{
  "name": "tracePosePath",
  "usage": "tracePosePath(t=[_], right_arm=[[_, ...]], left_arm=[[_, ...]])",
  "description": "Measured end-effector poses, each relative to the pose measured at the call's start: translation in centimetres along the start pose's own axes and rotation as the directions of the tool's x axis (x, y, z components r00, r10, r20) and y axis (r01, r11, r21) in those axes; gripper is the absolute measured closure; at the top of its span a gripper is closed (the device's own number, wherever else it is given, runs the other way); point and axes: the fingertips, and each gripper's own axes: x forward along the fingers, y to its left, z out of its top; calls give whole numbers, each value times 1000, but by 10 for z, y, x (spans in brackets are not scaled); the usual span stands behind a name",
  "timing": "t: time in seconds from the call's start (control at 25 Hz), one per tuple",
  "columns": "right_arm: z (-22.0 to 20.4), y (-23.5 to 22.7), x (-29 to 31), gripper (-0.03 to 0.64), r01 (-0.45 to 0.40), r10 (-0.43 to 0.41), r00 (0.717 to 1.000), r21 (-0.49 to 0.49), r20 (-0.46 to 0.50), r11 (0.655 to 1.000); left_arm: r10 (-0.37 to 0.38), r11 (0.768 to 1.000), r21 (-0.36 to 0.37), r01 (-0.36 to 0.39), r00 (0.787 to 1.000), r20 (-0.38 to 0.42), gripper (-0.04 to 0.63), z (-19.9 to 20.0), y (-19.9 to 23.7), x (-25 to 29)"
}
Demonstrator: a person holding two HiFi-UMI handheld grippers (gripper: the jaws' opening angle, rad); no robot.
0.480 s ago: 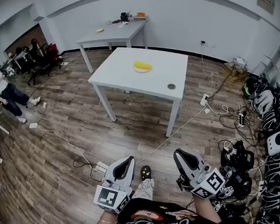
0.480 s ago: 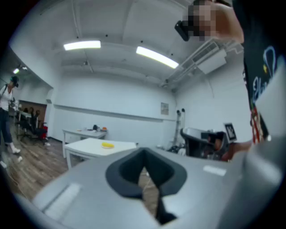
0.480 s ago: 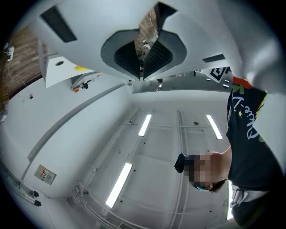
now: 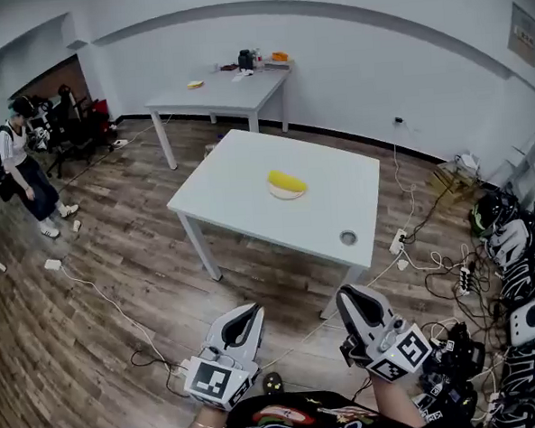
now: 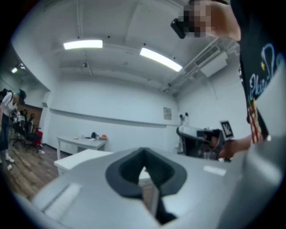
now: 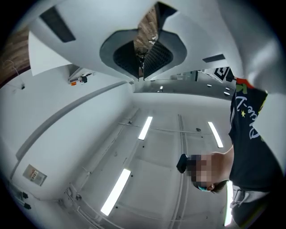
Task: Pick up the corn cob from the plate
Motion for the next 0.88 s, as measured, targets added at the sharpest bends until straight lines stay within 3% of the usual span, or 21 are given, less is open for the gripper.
tracePosePath(t=[0.24, 0.4, 0.64, 0.8, 0.88], right_arm=[[-32, -56, 61, 598, -6, 9, 999, 84, -33, 996], [-54, -116, 98, 598, 4, 3, 998, 110, -58, 994], [-83, -223, 178, 598, -58, 69, 991, 94, -115, 994], [-123, -291, 222, 577, -143, 152, 947, 53, -282, 988], [-150, -319, 240, 481, -185, 185, 909, 38, -374, 982]], left_arm=[[8, 1000, -20, -9, 999, -35, 598, -14, 57, 57], [39, 999, -25, -41, 998, -58, 598, -25, 95, 111], [104, 995, -3, -104, 993, -52, 598, -16, 159, 216], [129, 991, -39, -130, 991, -35, 598, -8, 192, 282], [148, 988, -24, -150, 988, -47, 598, -12, 202, 301]])
